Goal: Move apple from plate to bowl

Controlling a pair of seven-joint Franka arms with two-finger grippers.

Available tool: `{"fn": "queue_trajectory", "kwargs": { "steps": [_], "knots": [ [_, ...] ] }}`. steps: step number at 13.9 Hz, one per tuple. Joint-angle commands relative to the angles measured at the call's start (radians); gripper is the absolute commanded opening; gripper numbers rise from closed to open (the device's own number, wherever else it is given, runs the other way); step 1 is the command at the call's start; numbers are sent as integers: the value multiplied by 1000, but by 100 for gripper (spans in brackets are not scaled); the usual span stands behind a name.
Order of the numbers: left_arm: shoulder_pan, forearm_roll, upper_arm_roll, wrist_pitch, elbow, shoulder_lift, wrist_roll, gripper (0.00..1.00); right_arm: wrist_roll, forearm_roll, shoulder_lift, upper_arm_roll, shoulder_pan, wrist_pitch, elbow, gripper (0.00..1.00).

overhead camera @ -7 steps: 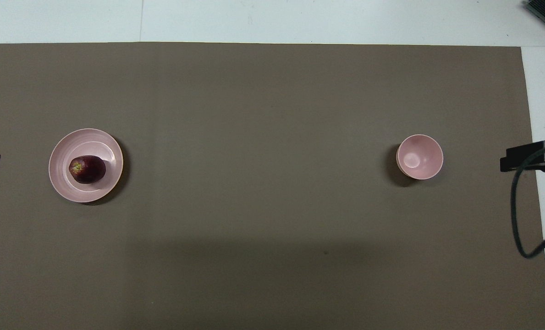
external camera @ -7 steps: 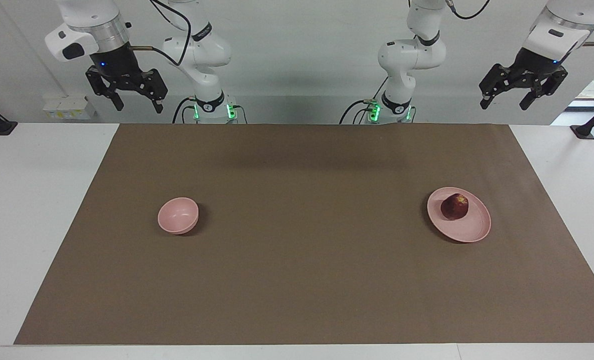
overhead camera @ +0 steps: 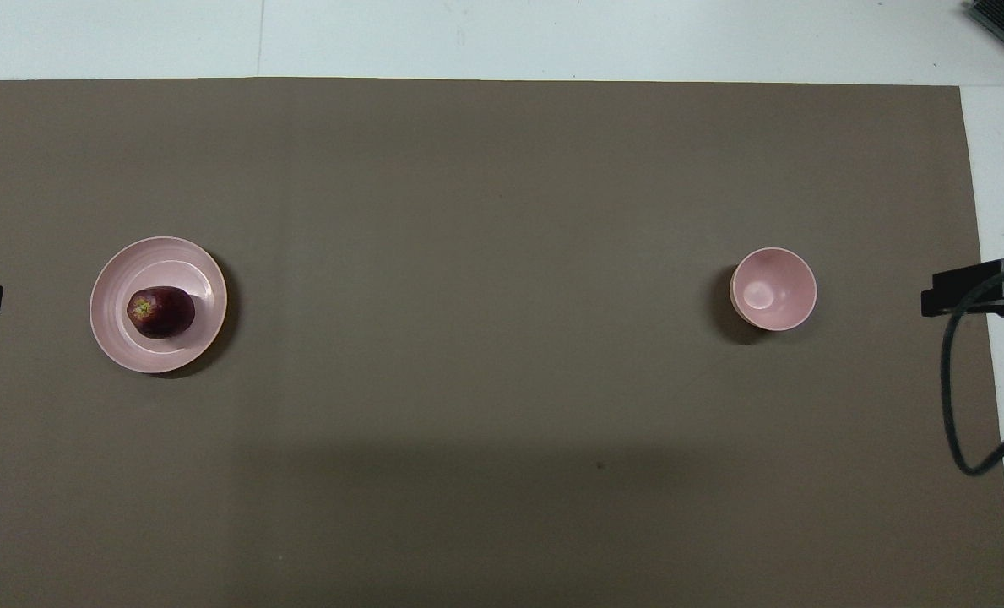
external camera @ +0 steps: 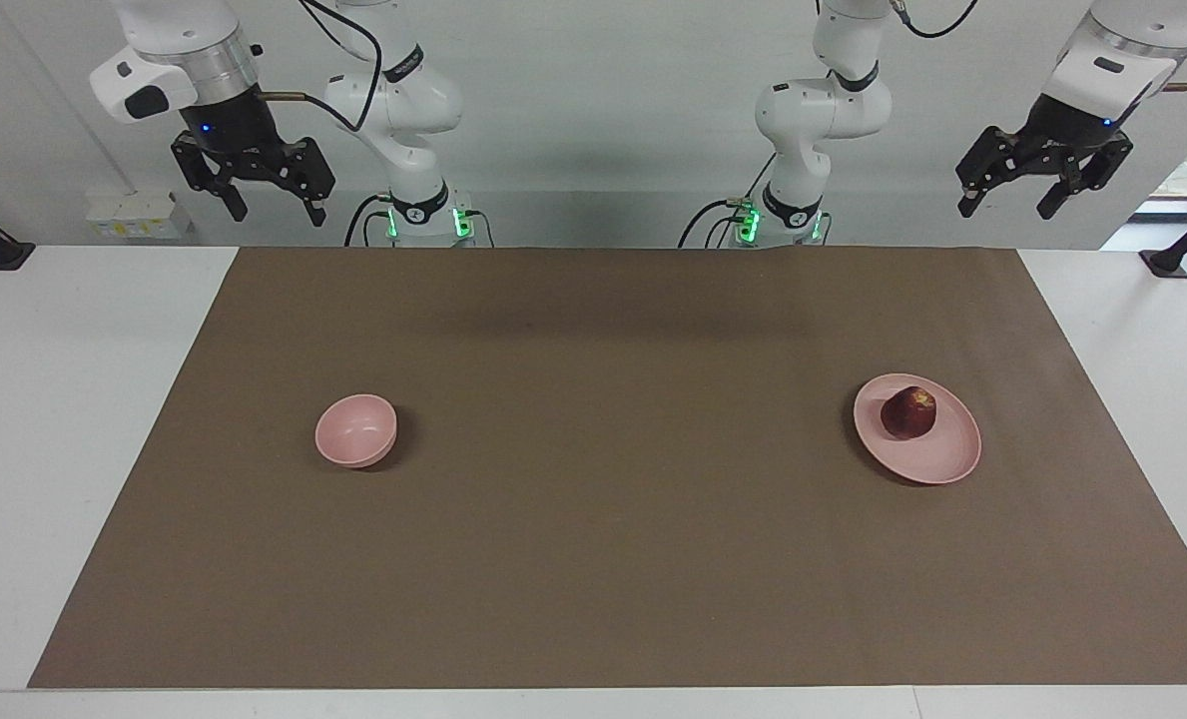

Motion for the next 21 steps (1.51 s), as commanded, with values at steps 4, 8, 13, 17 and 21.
{"fn": "queue_trajectory", "kwargs": {
  "steps": [4, 8, 13, 17, 21],
  "knots": [
    [-10, 12, -8, 23, -48, -33, 3, 100, -11, 21, 8, 5, -15, -6, 15, 100],
    [-7, 9, -8, 38, -82, -54, 1, 100, -11, 21, 8, 5, -15, -6, 15, 100],
    [-1, 7, -8, 80, -117, -70, 6, 100, -11, 21, 8, 5, -15, -7, 15, 100],
    [0, 7, -7, 82, -117, -70, 17, 100, -11, 21, 8, 5, -15, -6, 15, 100],
    [-3, 7, -7, 80, -115, -70, 17, 100, -11, 21, 8, 5, -15, -6, 15, 100]
  ]
}}
